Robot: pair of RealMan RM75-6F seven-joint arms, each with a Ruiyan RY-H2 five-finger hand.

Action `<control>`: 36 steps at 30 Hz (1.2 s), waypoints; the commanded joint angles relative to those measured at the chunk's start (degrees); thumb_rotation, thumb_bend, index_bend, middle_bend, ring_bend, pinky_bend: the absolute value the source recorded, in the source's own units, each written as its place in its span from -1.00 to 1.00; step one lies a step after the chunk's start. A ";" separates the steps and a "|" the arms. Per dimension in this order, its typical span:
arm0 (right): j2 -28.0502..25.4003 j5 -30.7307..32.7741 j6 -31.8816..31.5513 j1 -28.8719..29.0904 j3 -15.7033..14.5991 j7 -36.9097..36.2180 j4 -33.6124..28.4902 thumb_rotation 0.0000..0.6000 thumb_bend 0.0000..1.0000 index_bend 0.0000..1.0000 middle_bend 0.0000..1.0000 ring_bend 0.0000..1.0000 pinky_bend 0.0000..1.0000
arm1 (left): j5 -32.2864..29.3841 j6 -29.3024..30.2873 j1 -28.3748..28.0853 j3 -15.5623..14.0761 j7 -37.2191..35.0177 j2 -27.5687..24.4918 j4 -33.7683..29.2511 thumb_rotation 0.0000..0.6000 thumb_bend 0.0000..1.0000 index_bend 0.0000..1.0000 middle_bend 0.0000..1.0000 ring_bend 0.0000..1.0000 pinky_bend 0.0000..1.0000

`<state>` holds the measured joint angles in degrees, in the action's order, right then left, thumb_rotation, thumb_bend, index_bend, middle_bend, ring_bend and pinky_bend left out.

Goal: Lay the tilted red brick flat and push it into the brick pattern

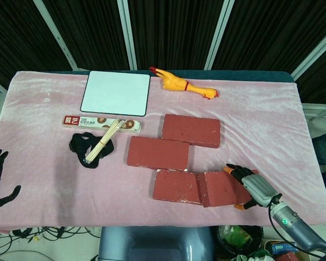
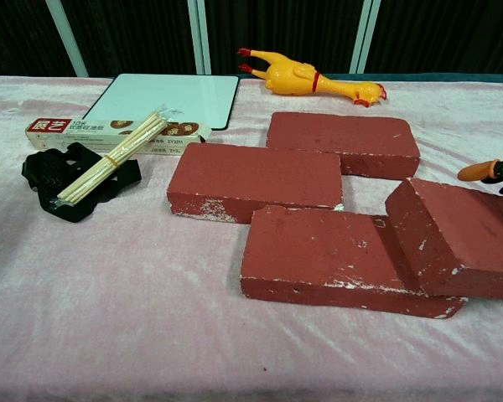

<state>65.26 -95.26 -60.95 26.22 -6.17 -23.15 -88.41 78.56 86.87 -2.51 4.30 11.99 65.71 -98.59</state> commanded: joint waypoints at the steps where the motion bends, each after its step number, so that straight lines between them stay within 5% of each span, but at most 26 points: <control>1: 0.06 0.02 -0.05 0.00 -0.01 0.03 0.02 1.00 -1.00 -1.00 -1.00 -1.00 -0.81 | 0.00 0.04 0.02 0.00 -0.02 0.02 0.03 1.00 -0.50 -0.85 -0.95 -1.00 -1.00; 36: 0.52 1.56 1.29 0.68 0.50 1.91 -0.33 1.00 -1.00 -1.00 -0.92 -0.96 -0.81 | -0.56 0.30 0.16 0.21 0.77 0.20 -0.16 1.00 -0.50 -0.85 -0.95 -1.00 -1.00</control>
<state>65.76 -93.72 -59.68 26.88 -5.68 -21.24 -88.75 78.02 87.16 -2.36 4.49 12.76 65.90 -98.74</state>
